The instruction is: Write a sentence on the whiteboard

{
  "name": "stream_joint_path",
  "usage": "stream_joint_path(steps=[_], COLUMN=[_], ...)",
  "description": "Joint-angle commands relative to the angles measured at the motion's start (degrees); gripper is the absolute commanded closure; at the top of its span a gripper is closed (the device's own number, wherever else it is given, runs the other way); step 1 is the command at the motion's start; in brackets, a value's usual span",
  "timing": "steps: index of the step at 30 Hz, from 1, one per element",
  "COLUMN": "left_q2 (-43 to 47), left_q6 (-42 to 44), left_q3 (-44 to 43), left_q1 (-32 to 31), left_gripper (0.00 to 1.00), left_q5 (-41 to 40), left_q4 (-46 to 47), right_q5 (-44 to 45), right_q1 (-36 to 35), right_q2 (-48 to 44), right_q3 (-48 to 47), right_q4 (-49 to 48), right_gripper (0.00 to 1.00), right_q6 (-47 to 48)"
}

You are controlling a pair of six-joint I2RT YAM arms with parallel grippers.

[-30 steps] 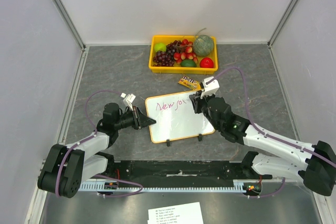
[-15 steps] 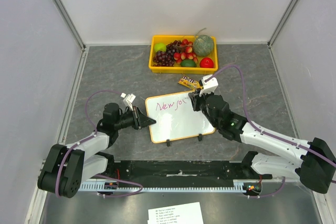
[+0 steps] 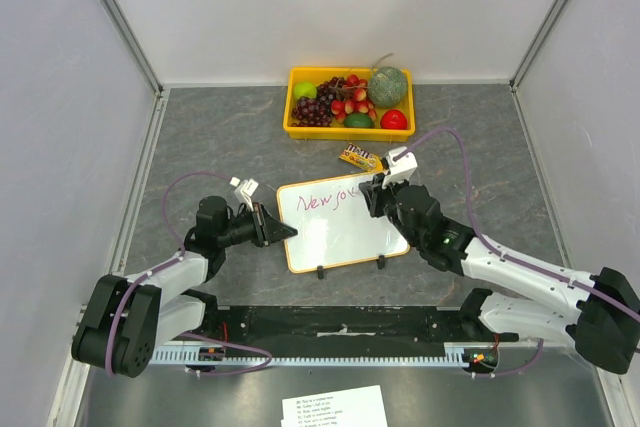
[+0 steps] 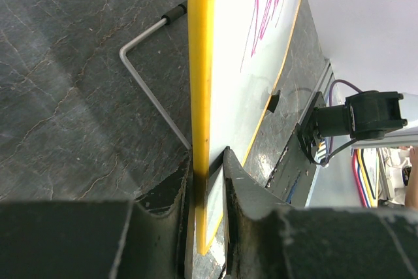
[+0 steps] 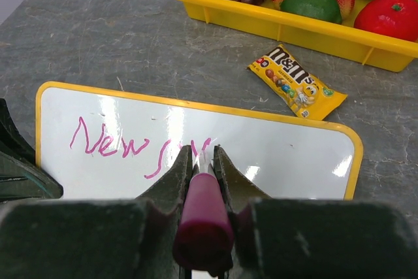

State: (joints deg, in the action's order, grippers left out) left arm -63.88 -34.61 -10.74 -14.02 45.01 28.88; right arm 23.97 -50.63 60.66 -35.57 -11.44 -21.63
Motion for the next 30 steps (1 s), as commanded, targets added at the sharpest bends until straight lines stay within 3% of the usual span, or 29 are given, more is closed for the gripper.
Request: stream_joint_path(steps=[1, 20, 30], left_q2=[-0.55, -0.55, -0.55], left_q6=[2.88, 2.88, 2.97], left_q3=[-0.51, -0.60, -0.68], left_q1=[-0.39, -0.57, -0.66], left_gripper=[0.98, 0.98, 0.98], left_q5=[-3.44, -3.62, -3.71], left_q4=[0.12, 0.12, 0.03], right_q5=[-0.76, -9.55, -4.28], right_q1=[0.27, 0.18, 0.97], right_q2=[-1.07, -3.79, -6.79], right_q3=[1.82, 1.74, -2.22], right_q4=[3.44, 5.64, 5.03], right_gripper=[1.00, 1.00, 1.00], right_q6=[-0.78, -1.75, -0.35])
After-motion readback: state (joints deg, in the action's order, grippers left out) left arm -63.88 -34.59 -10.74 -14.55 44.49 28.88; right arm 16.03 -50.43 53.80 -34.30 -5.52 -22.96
